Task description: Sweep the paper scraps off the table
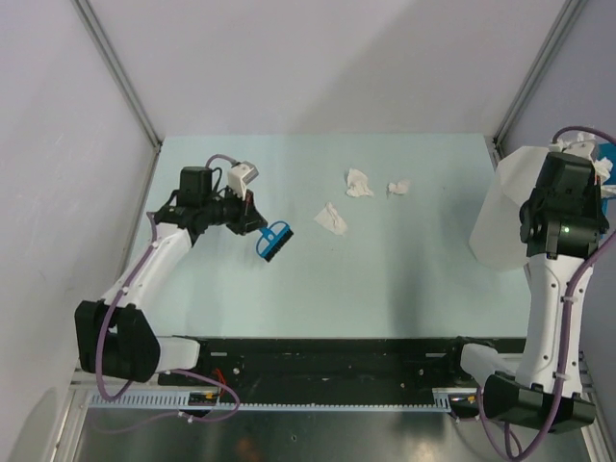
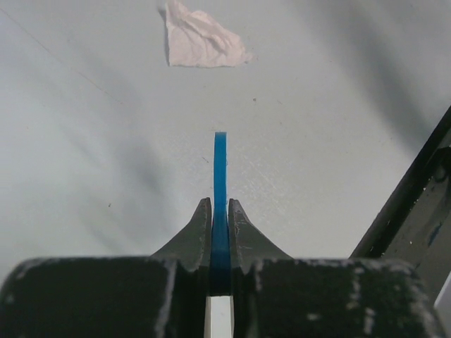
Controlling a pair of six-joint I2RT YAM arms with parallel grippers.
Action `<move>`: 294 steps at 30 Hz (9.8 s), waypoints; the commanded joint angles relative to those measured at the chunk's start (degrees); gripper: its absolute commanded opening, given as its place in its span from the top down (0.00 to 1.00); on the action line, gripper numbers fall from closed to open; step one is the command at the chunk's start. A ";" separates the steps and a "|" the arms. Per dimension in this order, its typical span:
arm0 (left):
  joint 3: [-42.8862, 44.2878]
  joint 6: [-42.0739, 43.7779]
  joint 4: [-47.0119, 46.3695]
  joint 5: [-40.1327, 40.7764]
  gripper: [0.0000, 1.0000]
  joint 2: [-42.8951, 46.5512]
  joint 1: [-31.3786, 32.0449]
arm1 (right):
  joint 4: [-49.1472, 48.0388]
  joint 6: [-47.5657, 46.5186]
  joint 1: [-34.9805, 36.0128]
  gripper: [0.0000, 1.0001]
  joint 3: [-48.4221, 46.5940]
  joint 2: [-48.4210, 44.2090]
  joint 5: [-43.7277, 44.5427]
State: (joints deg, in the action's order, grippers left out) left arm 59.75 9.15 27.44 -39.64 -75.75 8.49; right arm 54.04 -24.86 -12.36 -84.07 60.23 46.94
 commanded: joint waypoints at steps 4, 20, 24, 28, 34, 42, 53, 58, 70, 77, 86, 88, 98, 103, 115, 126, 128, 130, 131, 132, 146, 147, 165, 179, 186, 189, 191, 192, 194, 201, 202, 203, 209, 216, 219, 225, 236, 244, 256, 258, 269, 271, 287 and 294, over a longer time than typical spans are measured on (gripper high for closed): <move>-1.21 4.91 -1.34 0.97 1.00 6.75 0.91 | -12.64 -20.29 0.41 1.00 5.48 1.29 15.26; -1.91 5.27 -1.34 -0.44 1.00 8.25 1.00 | -26.52 -45.71 7.70 1.00 12.44 8.68 27.33; -1.83 5.27 -1.42 -0.53 1.00 7.89 1.00 | -38.18 -50.01 8.23 1.00 12.35 6.58 26.54; -1.83 5.01 -1.34 -0.35 1.00 7.10 1.00 | -45.32 -51.86 9.02 1.00 12.18 4.12 25.66; 0.10 4.65 -1.60 2.19 1.00 5.79 2.75 | -53.51 -52.57 18.85 1.00 9.81 3.49 29.95; 13.80 2.55 -2.57 14.40 1.00 -3.87 12.06 | -69.06 -58.72 38.88 1.00 3.31 6.21 39.01; 45.79 -12.56 -2.74 20.04 1.00 -31.02 27.28 | -59.59 -46.96 54.63 1.00 -4.95 14.30 40.43; 58.61 -17.23 -2.74 22.58 1.00 -44.56 29.47 | 8.16 10.97 46.34 1.00 -40.67 23.50 2.51; 78.86 -7.30 -9.76 26.36 1.00 -61.80 35.45 | -10.44 18.00 28.80 1.00 -11.56 15.19 -25.22; 86.32 -10.38 -18.37 41.29 1.00 -72.16 36.59 | -12.11 21.08 29.59 1.00 -7.07 14.48 -27.08; 83.78 31.06 -38.25 48.17 1.00 -78.85 40.38 | -9.48 20.12 33.97 1.00 -6.37 15.45 -23.30; 83.43 35.04 -38.17 44.15 1.00 -78.77 40.11 | -9.48 20.03 34.77 1.00 -5.84 15.10 -22.42; 68.68 52.88 -16.56 25.76 1.00 -69.12 38.36 | -10.27 20.03 38.11 1.00 -3.73 11.32 -22.07; 55.58 56.68 -9.36 24.79 1.00 -60.59 38.62 | -9.40 20.91 39.86 1.00 -2.85 10.79 -21.80; 35.00 49.49 10.78 21.20 1.00 -38.18 37.91 | -9.48 23.72 42.07 1.00 2.95 7.98 -22.77; 65.45 17.76 9.04 26.59 1.00 -42.70 32.30 | -9.39 31.10 39.17 1.00 5.41 12.10 -22.67; 70.22 15.64 8.33 29.34 1.00 -46.14 30.54 | -10.79 33.02 36.71 1.00 7.16 12.81 -24.08; 76.38 17.29 7.72 33.56 1.00 -51.50 29.92 | -13.86 34.26 35.13 1.00 8.83 12.81 -26.63; 77.88 18.09 7.37 34.53 1.00 -53.17 29.92 | -14.75 34.61 34.43 1.00 9.10 12.72 -27.07; 79.72 19.14 6.41 35.15 1.00 -54.58 29.92 | -15.97 34.71 34.33 1.00 9.36 12.72 -27.51; 61.43 38.22 -10.74 33.33 1.00 -60.07 33.69 | -13.54 34.26 32.48 1.00 13.49 18.08 -32.96; 58.32 38.83 -10.66 32.70 1.00 -58.74 33.78 | -12.83 34.44 33.10 1.00 14.02 18.00 -32.62; 28.31 27.78 -2.48 32.95 1.00 -31.75 31.42 | -5.44 42.62 42.68 1.00 24.57 15.44 -45.34; 27.62 16.25 2.18 24.00 1.00 -24.09 23.59 | 3.27 49.21 56.13 1.00 27.20 22.29 -50.80; 33.14 16.26 1.91 22.85 1.00 -33.66 23.59 | -2.62 47.02 55.69 1.00 27.73 31.79 -52.56; 35.79 16.60 1.91 21.19 1.00 -36.75 23.85 | -5.52 46.05 54.99 1.00 27.38 34.16 -53.18; 35.27 16.34 2.00 17.68 1.00 -37.19 24.20 | -7.80 45.61 53.33 1.00 27.03 35.30 -53.35; 34.57 16.34 2.00 16.10 1.00 -36.85 24.64 | -7.98 45.52 52.80 1.00 25.99 35.75 -52.83; 31.33 16.69 2.00 12.40 1.00 -34.57 25.34 | -8.16 44.90 52.00 1.00 24.84 36.97 -51.16; 22.53 12.49 2.00 0.10 1.00 -25.87 28.15 | -13.34 41.83 49.01 1.00 21.50 40.67 -52.30; 21.91 11.87 2.09 -1.22 1.00 -25.16 28.42 | -14.22 41.74 48.84 1.00 20.89 40.85 -52.47; 21.47 11.25 2.09 -2.10 1.00 -24.63 28.68 | -14.66 41.48 48.92 1.00 20.71 40.93 -52.82; 22.43 9.83 2.53 2.44 1.00 -23.04 29.13 | -14.58 41.30 48.75 1.00 20.26 38.65 -52.39; 28.40 9.39 2.62 20.09 1.00 -24.54 26.05 | -11.77 40.16 48.48 1.00 20.26 35.84 -57.29; 30.25 12.03 2.53 25.91 1.00 -24.54 25.44 | -8.96 39.63 48.22 1.00 20.26 35.14 -59.06; 31.13 13.70 2.53 28.12 1.00 -23.84 23.77 | -3.42 37.61 47.34 1.00 20.18 32.94 -59.86; 25.68 15.99 2.79 28.21 1.00 -18.12 22.62 | -0.44 33.04 39.17 1.00 15.00 30.30 -64.08; 25.16 15.46 2.88 26.98 1.00 -17.95 22.27 | 5.89 30.40 33.55 1.00 6.21 29.42 -61.53; 22.26 12.92 2.79 20.31 1.00 -18.56 22.45 | 14.24 28.12 25.90 1.00 -9.87 28.63 -60.39; 21.82 12.30 2.88 19.16 1.00 -19.00 22.53 | 15.56 27.50 24.15 1.00 -12.16 28.72 -60.21; 20.41 11.68 2.88 15.65 1.00 -21.37 24.73 | 21.02 25.21 14.56 1.00 -18.67 29.86 -64.51; 20.24 11.68 2.88 15.21 1.00 -21.37 24.82 | 20.93 25.04 13.42 1.00 -18.85 30.21 -66.00; 18.74 12.74 2.88 13.27 1.00 -21.37 25.08 | 23.04 25.04 1.03 1.00 -28.87 31.71 -73.04; 18.30 12.03 2.79 8.89 1.00 -22.08 23.24 | 21.99 26.35 -7.41 1.00 -28.69 30.21 -75.58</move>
State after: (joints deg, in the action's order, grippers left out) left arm 78.63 21.96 31.03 -25.39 -97.80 32.93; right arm 76.27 1.26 -16.23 -110.37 92.25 -24.69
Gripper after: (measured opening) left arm 0.082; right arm 0.077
